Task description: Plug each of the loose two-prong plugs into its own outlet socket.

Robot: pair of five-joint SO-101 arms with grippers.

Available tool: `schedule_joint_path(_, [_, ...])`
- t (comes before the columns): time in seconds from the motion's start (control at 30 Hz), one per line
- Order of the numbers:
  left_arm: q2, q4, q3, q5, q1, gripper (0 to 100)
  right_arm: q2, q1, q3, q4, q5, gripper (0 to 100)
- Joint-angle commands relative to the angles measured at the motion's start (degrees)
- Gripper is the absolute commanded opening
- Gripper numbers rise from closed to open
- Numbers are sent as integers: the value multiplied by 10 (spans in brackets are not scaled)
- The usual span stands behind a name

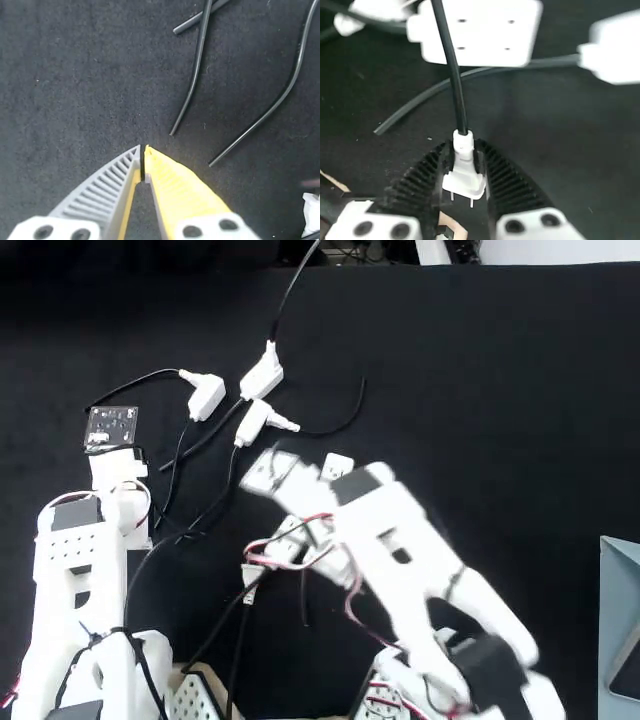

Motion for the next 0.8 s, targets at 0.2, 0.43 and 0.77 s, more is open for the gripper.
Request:
schedule_joint_path(0.2, [-14, -9, -4, 2, -6, 29, -95, 130, 22, -82, -62, 11])
schedule_joint_path(0.43, [-14, -10, 3, 2, -4, 29, 14, 122, 59, -219, -174, 115])
schedule_joint_path(0.77, [-14, -11, 6, 2, -6, 29, 47, 121, -66, -46, -200, 208])
